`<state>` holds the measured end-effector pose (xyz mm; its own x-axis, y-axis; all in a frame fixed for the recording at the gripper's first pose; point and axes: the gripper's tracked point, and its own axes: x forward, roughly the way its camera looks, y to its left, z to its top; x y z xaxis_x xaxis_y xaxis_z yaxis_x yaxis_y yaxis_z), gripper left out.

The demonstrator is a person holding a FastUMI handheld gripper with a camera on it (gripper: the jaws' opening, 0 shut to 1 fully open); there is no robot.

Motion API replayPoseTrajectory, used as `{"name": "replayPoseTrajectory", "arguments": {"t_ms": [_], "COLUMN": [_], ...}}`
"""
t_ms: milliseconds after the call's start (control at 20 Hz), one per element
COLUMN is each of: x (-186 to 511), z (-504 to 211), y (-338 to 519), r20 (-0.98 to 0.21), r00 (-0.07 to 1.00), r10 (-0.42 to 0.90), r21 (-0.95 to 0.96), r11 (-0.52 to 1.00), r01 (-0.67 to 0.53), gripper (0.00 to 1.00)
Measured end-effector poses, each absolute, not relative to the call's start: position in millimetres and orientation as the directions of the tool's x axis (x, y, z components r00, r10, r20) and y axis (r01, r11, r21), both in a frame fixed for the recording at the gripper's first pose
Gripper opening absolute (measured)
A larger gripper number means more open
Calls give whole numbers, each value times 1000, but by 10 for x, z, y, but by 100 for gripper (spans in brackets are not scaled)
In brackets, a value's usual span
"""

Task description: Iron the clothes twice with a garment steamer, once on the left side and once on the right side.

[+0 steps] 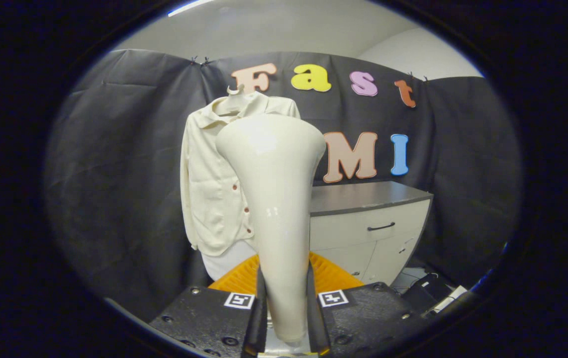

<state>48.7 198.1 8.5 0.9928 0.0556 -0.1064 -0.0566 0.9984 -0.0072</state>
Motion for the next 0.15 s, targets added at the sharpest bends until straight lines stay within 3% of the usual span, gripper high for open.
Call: {"name": "replayPoseTrajectory", "arguments": {"t_ms": [150], "x": [532], "z": [124], "y": [1882], "r20": [-90], "r00": [994], "r10": [56], "r21": [6], "r11": [998], "r01": [-55], "gripper": [33]}}
